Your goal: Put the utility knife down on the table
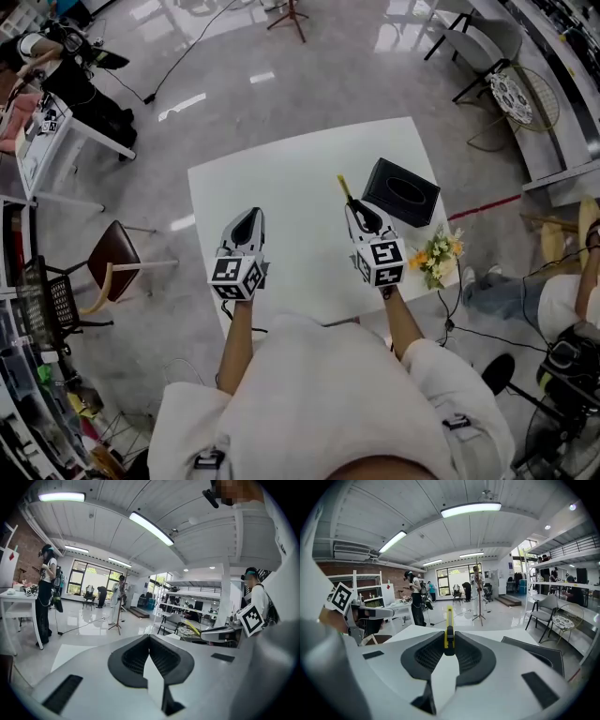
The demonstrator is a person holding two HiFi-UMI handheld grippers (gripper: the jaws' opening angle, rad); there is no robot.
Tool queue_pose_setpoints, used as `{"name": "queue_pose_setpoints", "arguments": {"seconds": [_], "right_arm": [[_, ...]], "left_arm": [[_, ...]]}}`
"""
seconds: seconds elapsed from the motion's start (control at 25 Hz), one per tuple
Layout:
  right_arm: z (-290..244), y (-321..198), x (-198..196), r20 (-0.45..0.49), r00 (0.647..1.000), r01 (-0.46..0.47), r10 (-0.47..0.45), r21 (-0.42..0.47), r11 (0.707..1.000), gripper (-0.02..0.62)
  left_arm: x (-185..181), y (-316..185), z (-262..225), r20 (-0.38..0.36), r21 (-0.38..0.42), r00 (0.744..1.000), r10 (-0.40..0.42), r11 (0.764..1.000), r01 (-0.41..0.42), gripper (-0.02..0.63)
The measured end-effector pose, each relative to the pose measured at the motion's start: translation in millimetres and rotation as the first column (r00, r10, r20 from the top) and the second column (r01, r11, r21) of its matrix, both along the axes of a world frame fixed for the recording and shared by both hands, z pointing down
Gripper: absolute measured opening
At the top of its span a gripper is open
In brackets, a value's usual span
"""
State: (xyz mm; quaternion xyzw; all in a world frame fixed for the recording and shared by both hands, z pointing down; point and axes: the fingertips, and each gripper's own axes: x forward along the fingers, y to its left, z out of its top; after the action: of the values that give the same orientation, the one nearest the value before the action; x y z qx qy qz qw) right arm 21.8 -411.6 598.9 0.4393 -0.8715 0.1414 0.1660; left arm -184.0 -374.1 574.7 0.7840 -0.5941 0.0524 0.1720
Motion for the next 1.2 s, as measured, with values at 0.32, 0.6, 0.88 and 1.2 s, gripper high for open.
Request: {"name": "queue_pose_setpoints", "arguments": {"seconds": [0.32,0.6,0.88,1.2], "right_arm": [[10.9,-1.1,-10.4,-0.033,0.999,-0.033,0.032,-0.033,0.999,0.083],[40.4,-13.3,-19.3,-0.067,0.997,-0.039,0.034,-0.082,0.996,0.083],[74.9,-35.0,-25.3,-0.141,0.990,-0.046,0.025,-0.145,0.988,0.083],[120.3,-52.5,-34.1,-0.227,0.974,-0.051,-0.008,-0.255,0.966,0.083]], "left_arm": [[-0.5,1.9,18.2,-0.022,-0.044,0.998,0.054,0.998,-0.055,0.020],[5.1,4.9,32.1,-0.042,-0.067,0.997,0.071,0.995,-0.074,0.020],[4.4,11.1,41.9,-0.061,-0.093,0.997,0.051,0.994,-0.057,0.020],[1.7,13.8,43.0,-0.069,-0.102,0.997,0.037,0.994,-0.043,0.020]]}}
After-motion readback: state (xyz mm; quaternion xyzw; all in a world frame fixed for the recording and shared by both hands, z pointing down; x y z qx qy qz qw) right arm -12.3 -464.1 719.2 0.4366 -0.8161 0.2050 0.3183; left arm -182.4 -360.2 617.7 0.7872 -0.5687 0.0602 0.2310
